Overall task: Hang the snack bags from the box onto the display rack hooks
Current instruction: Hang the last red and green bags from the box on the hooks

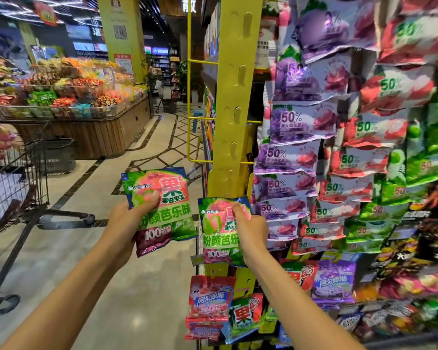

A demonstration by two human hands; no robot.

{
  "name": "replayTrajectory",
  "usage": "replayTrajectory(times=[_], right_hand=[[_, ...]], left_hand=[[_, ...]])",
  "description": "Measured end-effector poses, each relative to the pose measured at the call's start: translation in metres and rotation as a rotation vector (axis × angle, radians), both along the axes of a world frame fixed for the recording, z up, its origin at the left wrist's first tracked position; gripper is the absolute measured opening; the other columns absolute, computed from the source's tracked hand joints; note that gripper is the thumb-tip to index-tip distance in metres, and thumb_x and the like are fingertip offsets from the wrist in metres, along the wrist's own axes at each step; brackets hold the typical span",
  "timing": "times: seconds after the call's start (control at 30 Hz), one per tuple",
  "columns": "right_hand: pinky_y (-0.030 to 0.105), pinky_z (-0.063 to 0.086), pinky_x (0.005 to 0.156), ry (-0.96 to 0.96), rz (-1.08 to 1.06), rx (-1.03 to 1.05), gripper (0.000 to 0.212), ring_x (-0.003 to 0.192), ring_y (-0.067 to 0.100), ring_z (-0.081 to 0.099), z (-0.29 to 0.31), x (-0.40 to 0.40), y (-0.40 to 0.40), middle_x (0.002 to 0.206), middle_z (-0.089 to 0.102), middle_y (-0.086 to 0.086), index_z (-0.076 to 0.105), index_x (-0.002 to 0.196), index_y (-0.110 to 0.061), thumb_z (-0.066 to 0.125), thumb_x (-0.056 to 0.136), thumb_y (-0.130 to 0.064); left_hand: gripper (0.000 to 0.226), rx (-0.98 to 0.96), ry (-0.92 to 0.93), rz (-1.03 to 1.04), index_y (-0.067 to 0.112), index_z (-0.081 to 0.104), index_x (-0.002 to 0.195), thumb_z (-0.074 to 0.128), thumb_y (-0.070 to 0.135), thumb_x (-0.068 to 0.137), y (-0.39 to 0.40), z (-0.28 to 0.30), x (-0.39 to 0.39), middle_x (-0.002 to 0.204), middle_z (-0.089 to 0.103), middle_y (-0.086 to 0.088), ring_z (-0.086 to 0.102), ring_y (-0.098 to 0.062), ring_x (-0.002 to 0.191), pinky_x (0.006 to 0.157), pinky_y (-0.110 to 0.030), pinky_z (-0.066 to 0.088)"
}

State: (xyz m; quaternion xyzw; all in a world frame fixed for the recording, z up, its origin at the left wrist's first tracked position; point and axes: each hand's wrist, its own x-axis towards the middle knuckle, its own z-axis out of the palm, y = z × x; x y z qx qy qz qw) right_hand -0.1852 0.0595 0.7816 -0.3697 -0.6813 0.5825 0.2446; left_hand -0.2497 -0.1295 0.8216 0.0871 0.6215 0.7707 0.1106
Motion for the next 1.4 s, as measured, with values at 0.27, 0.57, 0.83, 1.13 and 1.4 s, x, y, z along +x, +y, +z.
replayTrajectory(times=[0.27,0.57,0.83,1.13,1.4], right_hand=[[0.023,0.012,0.040,0.099,0.084,0.138,0.054,0.039,0.010,0.019,-0.012,0.012,0.000,0.040,0.024,-0.006,0.030,0.044,-0.017,0.058,0.091,-0.021],[0.024,0.023,0.045,-0.047,0.125,0.111,0.054,0.037,0.013,0.026,-0.051,0.051,0.003,0.040,0.030,-0.006,0.037,0.048,-0.016,0.057,0.084,-0.051],[0.022,0.013,0.043,-0.031,0.143,0.193,0.056,0.034,0.006,0.016,-0.046,0.104,0.002,0.034,0.019,-0.009,0.026,0.045,-0.020,0.053,0.080,-0.055],[0.021,0.016,0.041,0.199,0.180,0.294,0.055,0.036,0.007,0.019,0.013,0.094,-0.004,0.038,0.022,-0.007,0.032,0.044,-0.020,0.049,0.074,-0.063],[0.028,0.016,0.046,0.110,-0.040,0.279,0.064,0.043,0.017,0.027,0.035,0.016,-0.001,0.046,0.028,0.001,0.026,0.050,-0.014,0.052,0.084,-0.062]], left_hand=[[0.009,0.001,-0.011,-0.008,0.011,0.062,0.091,0.061,0.019,0.088,0.010,0.000,0.001,0.066,0.074,0.000,0.070,-0.014,0.056,0.045,-0.022,0.054],[0.010,0.004,-0.044,-0.002,0.009,0.063,0.093,0.059,0.017,0.088,0.002,-0.007,0.004,0.067,0.074,-0.001,0.070,-0.015,0.056,0.044,-0.022,0.053],[0.014,0.013,-0.062,-0.010,0.009,0.063,0.096,0.061,0.019,0.087,-0.004,-0.007,0.010,0.073,0.075,-0.004,0.071,-0.017,0.061,0.048,-0.025,0.056],[0.012,0.033,-0.064,-0.003,0.009,0.062,0.096,0.060,0.018,0.088,-0.004,0.002,0.016,0.071,0.075,-0.003,0.071,-0.016,0.060,0.048,-0.025,0.056],[0.017,0.045,-0.071,0.004,0.008,0.062,0.100,0.061,0.018,0.087,-0.004,0.002,0.007,0.076,0.075,-0.006,0.072,-0.018,0.062,0.049,-0.025,0.056]])
